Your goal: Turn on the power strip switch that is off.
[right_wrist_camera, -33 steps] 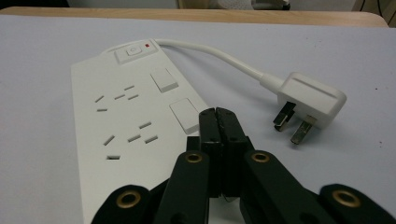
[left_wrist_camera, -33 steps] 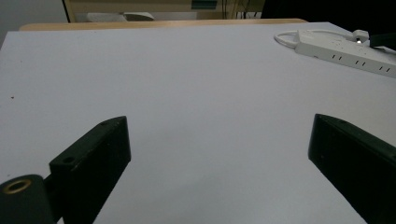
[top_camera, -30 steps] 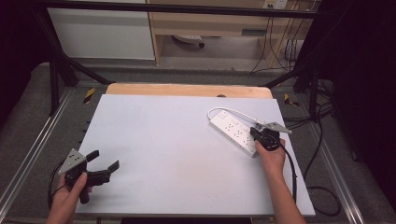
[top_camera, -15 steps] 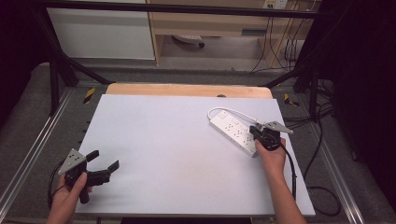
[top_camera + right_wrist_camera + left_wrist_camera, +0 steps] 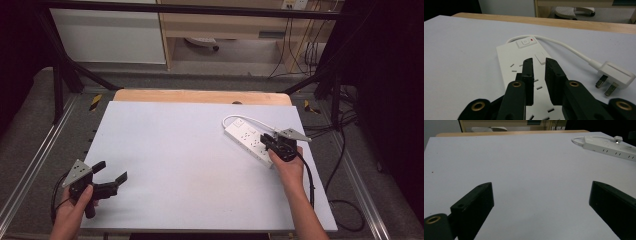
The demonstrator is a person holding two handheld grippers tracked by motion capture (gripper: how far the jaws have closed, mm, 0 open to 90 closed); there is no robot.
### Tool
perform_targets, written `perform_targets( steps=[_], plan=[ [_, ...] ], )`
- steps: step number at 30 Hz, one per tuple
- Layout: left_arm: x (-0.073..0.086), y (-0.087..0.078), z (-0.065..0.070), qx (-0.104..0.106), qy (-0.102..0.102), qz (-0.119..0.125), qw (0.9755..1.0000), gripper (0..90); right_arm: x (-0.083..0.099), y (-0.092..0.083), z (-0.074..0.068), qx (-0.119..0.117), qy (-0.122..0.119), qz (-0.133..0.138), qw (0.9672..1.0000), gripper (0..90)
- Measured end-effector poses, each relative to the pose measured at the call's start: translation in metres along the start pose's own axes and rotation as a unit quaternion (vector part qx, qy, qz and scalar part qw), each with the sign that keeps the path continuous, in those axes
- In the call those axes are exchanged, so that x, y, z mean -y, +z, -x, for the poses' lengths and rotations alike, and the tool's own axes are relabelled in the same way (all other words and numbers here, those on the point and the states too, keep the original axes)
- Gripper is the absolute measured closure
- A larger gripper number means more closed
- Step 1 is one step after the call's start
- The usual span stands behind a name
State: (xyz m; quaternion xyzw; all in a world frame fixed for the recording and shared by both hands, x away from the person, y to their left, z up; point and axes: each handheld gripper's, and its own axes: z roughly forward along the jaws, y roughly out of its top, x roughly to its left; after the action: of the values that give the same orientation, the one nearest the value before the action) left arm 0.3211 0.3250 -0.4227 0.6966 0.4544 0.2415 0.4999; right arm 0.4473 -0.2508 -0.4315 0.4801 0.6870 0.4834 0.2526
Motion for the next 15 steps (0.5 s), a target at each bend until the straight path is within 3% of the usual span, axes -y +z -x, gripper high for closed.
perform_targets(
  steps=[15],
  plan=[
    [0.0000,0.0003,0.0009,0.001,0.001,-0.001,1.0000,5.9,-0.0030,-0.0067,-0.0044,-0.016,-0.002,-0.015,0.9997,58.5]
  ],
)
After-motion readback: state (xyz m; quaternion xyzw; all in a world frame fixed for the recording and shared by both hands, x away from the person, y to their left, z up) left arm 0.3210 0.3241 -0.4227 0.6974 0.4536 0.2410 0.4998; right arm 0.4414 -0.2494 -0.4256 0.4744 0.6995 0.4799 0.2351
